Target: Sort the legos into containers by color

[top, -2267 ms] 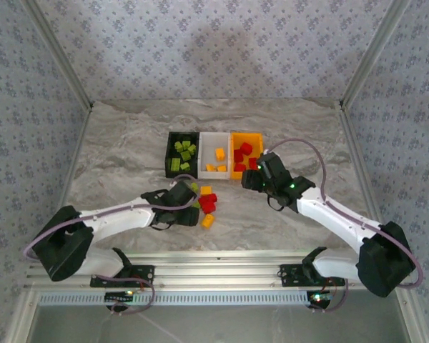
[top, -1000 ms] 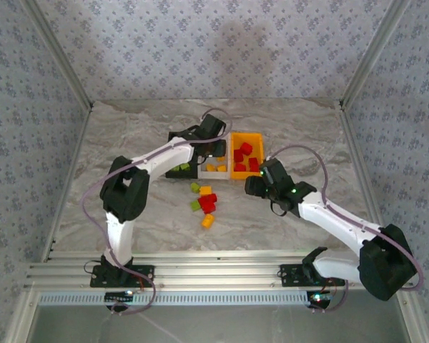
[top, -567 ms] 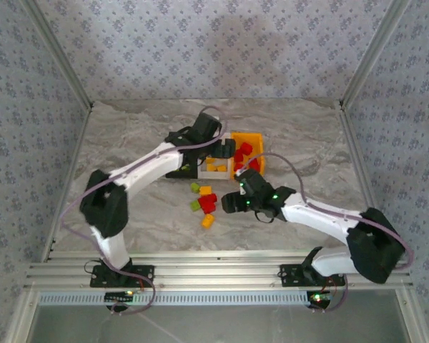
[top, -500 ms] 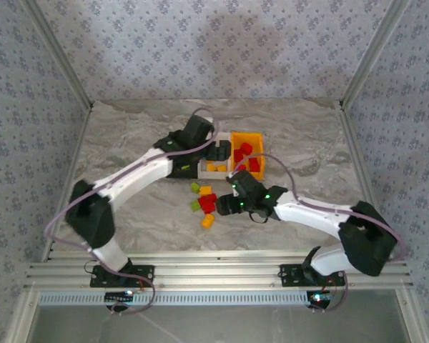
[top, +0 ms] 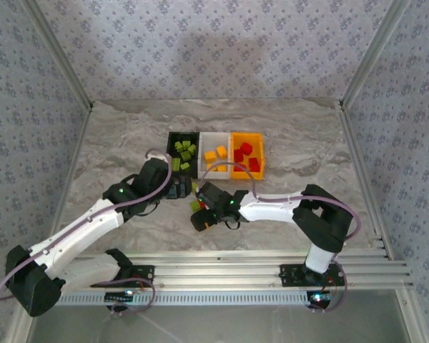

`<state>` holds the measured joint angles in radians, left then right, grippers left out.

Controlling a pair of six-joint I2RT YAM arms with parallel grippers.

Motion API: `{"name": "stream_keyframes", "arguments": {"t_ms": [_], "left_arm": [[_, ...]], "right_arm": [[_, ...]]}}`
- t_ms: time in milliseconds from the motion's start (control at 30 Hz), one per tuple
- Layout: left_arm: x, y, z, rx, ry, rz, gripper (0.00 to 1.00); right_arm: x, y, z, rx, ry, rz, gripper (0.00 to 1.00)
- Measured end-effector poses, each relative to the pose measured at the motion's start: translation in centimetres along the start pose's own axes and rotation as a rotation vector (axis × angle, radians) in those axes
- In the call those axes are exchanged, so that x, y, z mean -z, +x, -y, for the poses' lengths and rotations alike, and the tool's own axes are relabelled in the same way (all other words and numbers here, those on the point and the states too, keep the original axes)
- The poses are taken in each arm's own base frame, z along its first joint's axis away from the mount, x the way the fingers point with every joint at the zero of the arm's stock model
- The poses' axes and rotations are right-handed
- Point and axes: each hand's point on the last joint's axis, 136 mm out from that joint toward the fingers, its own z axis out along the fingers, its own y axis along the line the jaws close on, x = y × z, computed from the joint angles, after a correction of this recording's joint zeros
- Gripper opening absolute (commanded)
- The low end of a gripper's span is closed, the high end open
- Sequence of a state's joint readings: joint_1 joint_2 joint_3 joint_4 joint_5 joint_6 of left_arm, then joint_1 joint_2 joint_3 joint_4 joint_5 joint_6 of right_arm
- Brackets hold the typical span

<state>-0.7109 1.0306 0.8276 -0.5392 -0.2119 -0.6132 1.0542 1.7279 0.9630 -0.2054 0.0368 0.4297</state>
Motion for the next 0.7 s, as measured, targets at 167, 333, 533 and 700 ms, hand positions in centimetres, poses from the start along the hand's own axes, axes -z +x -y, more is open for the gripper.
{"name": "stream_keyframes", "arguments": {"t_ms": [167,333,533,700], "left_arm": [[-0.2,1.7,-1.9,0.026,-0.049,-0.036,0.99],[-0.3,1.5,-2.4,0.044,-0.065,-0.032,0.99],[-0.3,1.3,-2.9,0.059,-0.077,-0.027,0.99],[-0.4,1.0,-3.3,0.075,-0.083,-0.025,0.99]], "right_arm": [[-0.5,0.7,0.0,0.05,0.051,-0.025,0.83],[-0.6,1.0,0.1,0.089,0.086,-0.029,0.72],[-0.6,1.3,-0.2,0.119,0.097,-0.03,0.52],[0.5,2.0,-0.1,0.107,0.089,-0.021,0.47]]}}
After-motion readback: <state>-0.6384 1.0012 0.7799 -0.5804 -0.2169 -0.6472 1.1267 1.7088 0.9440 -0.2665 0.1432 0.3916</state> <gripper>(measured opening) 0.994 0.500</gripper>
